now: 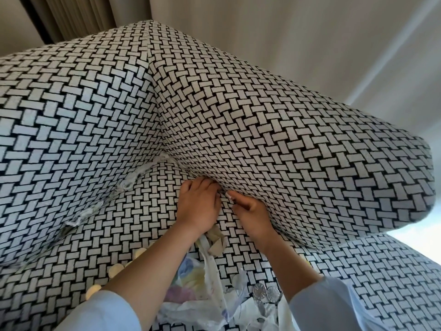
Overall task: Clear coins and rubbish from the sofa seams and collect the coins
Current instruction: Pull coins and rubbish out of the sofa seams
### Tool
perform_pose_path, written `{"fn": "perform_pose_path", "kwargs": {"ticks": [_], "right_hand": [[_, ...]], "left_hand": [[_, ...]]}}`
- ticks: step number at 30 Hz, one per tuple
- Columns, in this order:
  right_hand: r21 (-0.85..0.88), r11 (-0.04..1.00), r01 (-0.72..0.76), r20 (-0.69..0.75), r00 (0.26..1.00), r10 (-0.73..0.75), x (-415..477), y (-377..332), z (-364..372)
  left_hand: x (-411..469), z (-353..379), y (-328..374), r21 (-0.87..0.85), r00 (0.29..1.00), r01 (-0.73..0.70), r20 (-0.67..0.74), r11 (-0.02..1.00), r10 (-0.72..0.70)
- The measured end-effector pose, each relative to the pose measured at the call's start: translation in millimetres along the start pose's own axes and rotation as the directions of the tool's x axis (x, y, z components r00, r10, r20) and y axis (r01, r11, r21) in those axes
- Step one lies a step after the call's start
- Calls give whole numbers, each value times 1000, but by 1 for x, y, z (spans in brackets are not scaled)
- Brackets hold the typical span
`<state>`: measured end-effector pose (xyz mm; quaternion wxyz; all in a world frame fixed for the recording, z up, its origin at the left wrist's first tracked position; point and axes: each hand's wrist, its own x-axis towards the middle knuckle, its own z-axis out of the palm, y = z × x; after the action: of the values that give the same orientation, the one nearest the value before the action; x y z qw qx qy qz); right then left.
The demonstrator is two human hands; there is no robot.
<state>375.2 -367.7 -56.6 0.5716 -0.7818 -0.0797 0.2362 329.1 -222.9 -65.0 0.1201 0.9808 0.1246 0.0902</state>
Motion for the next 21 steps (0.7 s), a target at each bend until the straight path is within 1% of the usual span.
{"fn": "perform_pose_path", "kwargs": {"ticks": [3,7,10,12,16,21], "right_hand": [[51,999,18,-22,1000,-16,-4,-1,2],[54,998,10,-34,999,-8,-5,-3,3],[127,992,25,-27,999,-21,-5,-4,4],[143,989,24,-34,999,-19,-4,-3,4],[167,985,32,-28,999,-28,-2,-1,4],[184,980,77,-33,997,-73,-3,-2,5]], "left_hand": [[1,-2,-1,-17,1000,-4,19,1000,4],[0,-3,-2,-93,1000,0,3,996,0],[-1,-3,-4,-221,999,-8,-38,975,-1],[-2,-4,-4,-285,998,-18,-63,958,0],[-3,-4,-4,-325,995,-31,-96,945,-1],[-4,-4,-5,-343,995,-45,-99,938,12]]}}
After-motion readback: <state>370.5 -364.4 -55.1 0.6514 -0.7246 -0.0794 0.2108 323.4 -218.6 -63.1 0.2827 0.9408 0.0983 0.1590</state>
